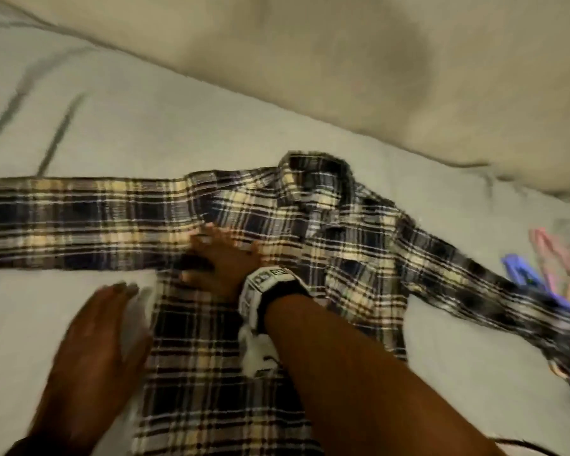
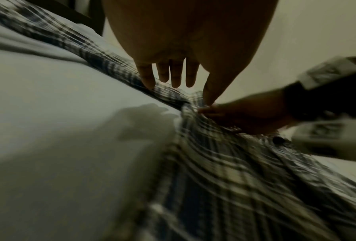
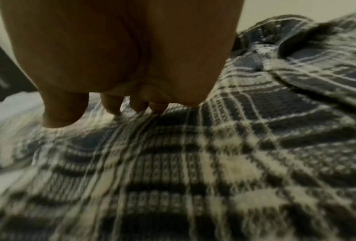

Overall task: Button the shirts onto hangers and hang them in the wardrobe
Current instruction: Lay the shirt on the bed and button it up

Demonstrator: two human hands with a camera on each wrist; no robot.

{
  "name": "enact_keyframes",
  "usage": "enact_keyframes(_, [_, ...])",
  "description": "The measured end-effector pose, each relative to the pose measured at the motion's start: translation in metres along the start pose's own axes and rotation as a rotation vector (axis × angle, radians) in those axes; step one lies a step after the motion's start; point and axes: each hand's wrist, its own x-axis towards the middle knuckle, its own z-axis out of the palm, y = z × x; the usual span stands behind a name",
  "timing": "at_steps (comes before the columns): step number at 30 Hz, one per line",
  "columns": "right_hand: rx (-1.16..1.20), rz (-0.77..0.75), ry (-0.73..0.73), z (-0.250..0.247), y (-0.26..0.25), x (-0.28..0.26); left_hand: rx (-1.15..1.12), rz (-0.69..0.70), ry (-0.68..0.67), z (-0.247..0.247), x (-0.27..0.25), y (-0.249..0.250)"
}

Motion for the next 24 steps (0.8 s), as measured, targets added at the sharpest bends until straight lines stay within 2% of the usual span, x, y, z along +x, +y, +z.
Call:
enact_keyframes(2, [0.254, -0.038, 0.210, -0.026, 0.021, -0.026, -0.088, 0.073, -0.117, 0.015, -0.021, 0.087])
enact_keyframes(5, [0.354, 0.038, 0.545, -0.059, 0.086, -0.085, -0.027, 0.239, -0.260, 0.076, -0.039, 0.152])
enact_keyframes(9, [0.246, 0.335, 0.883, -0.087, 0.231, -0.189, 0.109, 0.484, -0.356, 0.136, -0.069, 0.237])
enact_keyframes(12, [0.173, 0.597, 1.038, -0.105, 0.335, -0.273, 0.150, 0.542, -0.462, 0.162, -0.083, 0.281])
enact_keyframes(15, [0.109, 0.875, 1.050, -0.115, 0.420, -0.351, 0.198, 0.534, -0.474, 0.191, -0.090, 0.312])
enact_keyframes(18, [0.076, 1.143, 0.954, -0.109, 0.480, -0.417, 0.258, 0.543, -0.472, 0.213, -0.095, 0.338])
enact_keyframes(19, [0.092, 1.174, 0.903, -0.103, 0.497, -0.434, 0.291, 0.553, -0.482, 0.220, -0.098, 0.349])
enact_keyframes(21, [0.096, 1.140, 0.823, -0.090, 0.519, -0.454, 0.321, 0.594, -0.446, 0.231, -0.103, 0.362])
enact_keyframes(24, [0.010, 1.074, 0.772, -0.076, 0.544, -0.467, 0.342, 0.601, -0.538, 0.248, -0.106, 0.388])
